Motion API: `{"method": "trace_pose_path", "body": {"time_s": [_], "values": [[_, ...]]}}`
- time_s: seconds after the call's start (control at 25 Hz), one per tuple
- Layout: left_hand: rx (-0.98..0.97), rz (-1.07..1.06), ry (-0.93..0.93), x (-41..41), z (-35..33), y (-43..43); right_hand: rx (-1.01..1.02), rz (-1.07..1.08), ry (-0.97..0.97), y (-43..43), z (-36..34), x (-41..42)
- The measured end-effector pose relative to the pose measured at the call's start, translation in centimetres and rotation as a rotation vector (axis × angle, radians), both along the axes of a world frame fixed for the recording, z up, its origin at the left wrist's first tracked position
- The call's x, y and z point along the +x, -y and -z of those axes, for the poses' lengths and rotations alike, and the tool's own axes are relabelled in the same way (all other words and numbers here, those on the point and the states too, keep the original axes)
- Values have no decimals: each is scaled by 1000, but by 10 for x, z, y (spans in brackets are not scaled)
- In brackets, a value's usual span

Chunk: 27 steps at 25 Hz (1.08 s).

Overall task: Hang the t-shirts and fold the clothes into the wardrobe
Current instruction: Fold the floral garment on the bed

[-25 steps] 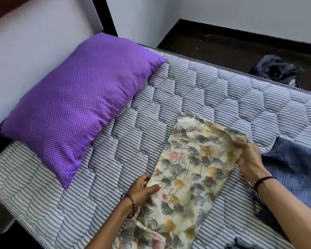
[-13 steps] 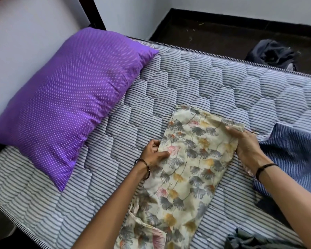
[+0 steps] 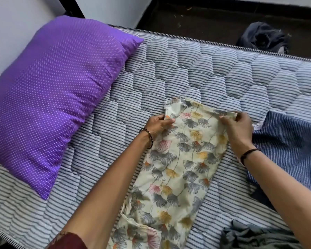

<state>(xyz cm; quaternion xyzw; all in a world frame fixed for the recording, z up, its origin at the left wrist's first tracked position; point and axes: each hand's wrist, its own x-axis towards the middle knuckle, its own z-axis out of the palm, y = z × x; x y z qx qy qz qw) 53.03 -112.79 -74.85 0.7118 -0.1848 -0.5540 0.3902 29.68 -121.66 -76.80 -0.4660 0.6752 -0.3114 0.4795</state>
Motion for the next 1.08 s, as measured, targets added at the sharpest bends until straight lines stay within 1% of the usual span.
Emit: {"method": "trace_pose_path", "body": {"time_s": [0.08,0.12,0.16,0.2,0.24,0.32,0.4,0.48,0.56,0.6,0.64,0.68,0.72,0.84,0.92,1.0,1.08], "values": [[-24,-44,0,1,1,5,-163,-16,-372,-5,-7,9],[-43,-76,-22,2,2,8,-263,-39,-492,-7,-10,15],[-62,-94,-46,3,2,10,-332,-80,-520,-10,-14,21],[-88,-91,-56,2,0,12,-355,-149,-444,-12,-15,27],[-99,-51,-37,1,0,14,-318,-255,-308,-16,-20,33],[-128,29,-4,-3,-5,18,-131,-455,-19,-30,-31,50],[-148,84,-53,-12,-10,20,20,-510,187,-39,-32,67],[-124,107,-61,-18,-11,20,102,-444,282,-39,-19,80],[-93,111,-73,-17,-9,19,143,-317,288,-38,-6,88],[-103,90,-92,-17,-6,17,143,-281,242,-36,0,89],[-126,75,-73,-17,-1,17,114,-261,167,-35,-1,89],[-151,65,-25,-16,5,18,81,-248,89,-33,-1,89],[-179,65,58,-17,8,18,54,-220,50,-34,-5,88],[-209,26,231,-20,7,25,-18,-113,82,-37,-17,85],[-158,-92,303,-19,7,33,-88,-27,41,-42,-29,84],[-71,-185,277,-15,10,42,-129,131,58,-44,-44,87],[-23,-209,118,-10,15,45,-158,274,83,-44,-55,93]]}}
